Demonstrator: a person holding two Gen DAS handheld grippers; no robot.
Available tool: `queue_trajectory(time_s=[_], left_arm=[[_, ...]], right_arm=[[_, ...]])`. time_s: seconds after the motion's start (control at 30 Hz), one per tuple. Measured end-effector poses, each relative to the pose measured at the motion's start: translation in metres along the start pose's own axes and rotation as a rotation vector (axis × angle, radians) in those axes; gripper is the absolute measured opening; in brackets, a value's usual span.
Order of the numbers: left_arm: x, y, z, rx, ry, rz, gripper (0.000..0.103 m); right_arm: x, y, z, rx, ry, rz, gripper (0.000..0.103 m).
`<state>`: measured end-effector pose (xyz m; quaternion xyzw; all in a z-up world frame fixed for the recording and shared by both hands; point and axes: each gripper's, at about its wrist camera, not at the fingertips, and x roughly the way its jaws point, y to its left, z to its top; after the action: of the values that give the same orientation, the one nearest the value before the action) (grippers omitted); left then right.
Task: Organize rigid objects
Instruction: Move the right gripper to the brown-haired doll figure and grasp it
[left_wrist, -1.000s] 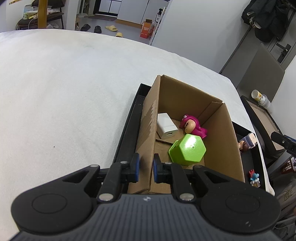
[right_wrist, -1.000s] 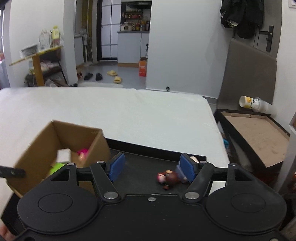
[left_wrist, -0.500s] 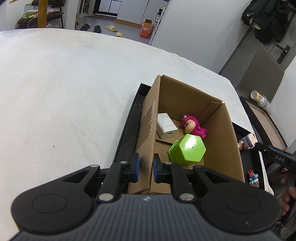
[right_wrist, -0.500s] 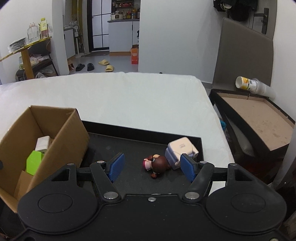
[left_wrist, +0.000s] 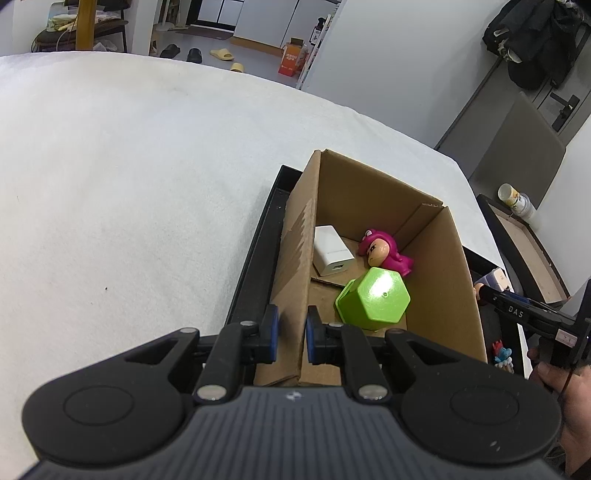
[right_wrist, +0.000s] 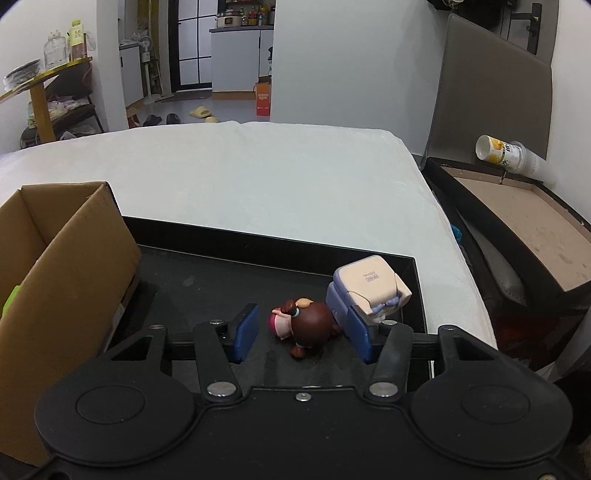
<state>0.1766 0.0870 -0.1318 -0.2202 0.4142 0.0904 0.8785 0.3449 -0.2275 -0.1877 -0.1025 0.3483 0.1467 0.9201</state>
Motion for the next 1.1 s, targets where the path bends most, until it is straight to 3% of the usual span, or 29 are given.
queue_trajectory(time_s=[0.63, 0.7, 1.1], left_arm=[[-0.001, 0.001, 0.000, -0.002, 0.000, -0.005, 0.013], [-0.001, 0.001, 0.000, -0.002, 0.000, -0.004, 0.013], [-0.001, -0.001, 0.000, 0.004, 0.002, 0.004, 0.013]], right_arm=[[0.030, 0.004, -0.002, -0.019, 0.034, -0.010, 0.050], [0.028, 0.006, -0.001, -0.032, 0.029, -0.002, 0.043], [0.008, 0.010, 0.013, -0.025, 0.052, 0.040, 0.043]])
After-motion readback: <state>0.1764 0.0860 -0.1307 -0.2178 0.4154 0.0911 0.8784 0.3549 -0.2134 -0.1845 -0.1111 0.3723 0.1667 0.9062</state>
